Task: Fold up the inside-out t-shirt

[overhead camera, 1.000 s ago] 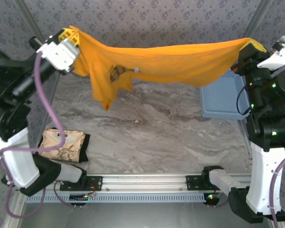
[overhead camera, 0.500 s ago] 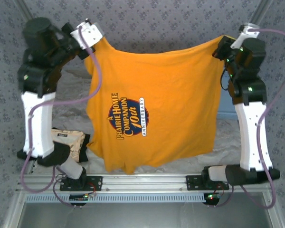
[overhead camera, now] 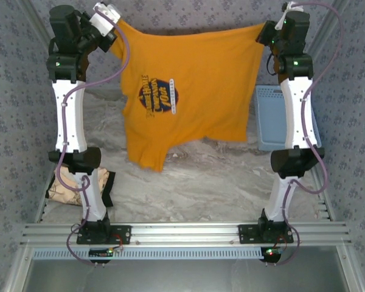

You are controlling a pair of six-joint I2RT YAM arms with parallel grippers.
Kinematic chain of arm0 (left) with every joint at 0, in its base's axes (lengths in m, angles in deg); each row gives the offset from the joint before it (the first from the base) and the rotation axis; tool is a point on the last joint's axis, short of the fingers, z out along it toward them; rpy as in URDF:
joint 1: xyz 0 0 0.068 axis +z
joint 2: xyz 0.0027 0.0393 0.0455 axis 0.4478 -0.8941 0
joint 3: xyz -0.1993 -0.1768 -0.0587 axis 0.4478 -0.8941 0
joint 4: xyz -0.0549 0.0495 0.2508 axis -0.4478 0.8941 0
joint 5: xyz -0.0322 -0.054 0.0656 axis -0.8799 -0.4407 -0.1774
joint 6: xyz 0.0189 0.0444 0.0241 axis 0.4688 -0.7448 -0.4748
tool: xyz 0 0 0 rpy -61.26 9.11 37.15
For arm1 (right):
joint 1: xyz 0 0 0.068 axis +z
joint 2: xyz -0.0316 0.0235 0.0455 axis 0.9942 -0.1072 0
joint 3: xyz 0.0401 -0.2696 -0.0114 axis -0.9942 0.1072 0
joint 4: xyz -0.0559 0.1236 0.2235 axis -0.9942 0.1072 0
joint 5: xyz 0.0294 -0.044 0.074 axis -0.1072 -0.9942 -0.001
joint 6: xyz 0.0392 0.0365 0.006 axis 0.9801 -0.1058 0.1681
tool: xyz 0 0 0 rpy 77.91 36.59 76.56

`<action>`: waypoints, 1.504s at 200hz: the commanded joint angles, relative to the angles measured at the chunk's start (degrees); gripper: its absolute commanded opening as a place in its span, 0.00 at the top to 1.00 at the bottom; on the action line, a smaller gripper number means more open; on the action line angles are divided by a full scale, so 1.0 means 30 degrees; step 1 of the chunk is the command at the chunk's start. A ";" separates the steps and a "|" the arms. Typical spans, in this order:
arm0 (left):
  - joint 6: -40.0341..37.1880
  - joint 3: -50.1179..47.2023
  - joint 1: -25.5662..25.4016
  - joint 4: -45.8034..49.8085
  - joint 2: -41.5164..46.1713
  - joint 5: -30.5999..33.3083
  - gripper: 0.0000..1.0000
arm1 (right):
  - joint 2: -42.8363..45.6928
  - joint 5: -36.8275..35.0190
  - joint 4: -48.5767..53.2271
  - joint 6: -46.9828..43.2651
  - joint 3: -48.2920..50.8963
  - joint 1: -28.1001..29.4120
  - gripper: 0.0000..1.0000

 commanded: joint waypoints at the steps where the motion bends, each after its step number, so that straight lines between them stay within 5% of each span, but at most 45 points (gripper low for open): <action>1: 0.0451 0.1810 0.0266 -0.2548 0.1042 -0.1833 1.00 | -0.0819 0.0212 0.1571 -0.0061 -0.4188 -0.0242 1.00; 34: -0.0961 0.0136 0.0271 -0.1908 0.3517 -0.2061 1.00 | 0.0698 0.0071 0.2749 -0.0527 -0.3051 0.0027 1.00; 64: -0.2947 -0.3007 -0.0042 0.2426 0.6311 -0.2725 1.00 | 0.6578 -0.0068 -0.1358 -0.0591 0.7857 0.0424 1.00; 79: -0.4115 -0.8129 -0.0822 0.2807 0.8852 -0.3304 1.00 | 0.9741 -0.0381 -0.3600 -0.0191 1.3456 0.0464 1.00; 100: -0.4241 -1.7854 -0.2414 -0.0855 1.3266 -0.3009 1.00 | 1.3153 -0.0774 -0.4928 0.0373 1.9870 0.0466 1.00; 156: 0.0585 -3.3060 -1.1060 -0.1272 1.9987 -0.0164 0.91 | 2.1717 -0.1472 -0.2944 0.2221 3.3390 0.0527 1.00; 177: 0.4294 -3.6672 -1.4033 -0.1622 2.0407 -0.1269 0.67 | 2.4526 -0.1610 -0.0789 0.3812 3.6836 0.0521 1.00; 194: 0.6241 -3.8278 -1.5128 -0.1641 2.0930 -0.1725 0.57 | 2.6385 -0.0605 0.0296 0.4832 3.8602 0.0558 0.72; 235: 0.9296 -3.7152 -1.4408 -0.0379 2.2091 0.0452 0.32 | 2.6587 0.0167 0.2138 0.4709 3.8246 0.0684 0.62; 261: 1.4215 -3.4936 -1.0664 -0.0580 2.0561 0.1880 0.24 | 2.3752 0.1405 0.0991 0.3392 3.6537 0.1727 0.60; 301: 1.9383 -3.2272 -0.4980 0.0421 1.5968 0.3238 0.31 | 1.8246 0.2975 -0.3619 0.0041 3.4195 0.8753 0.55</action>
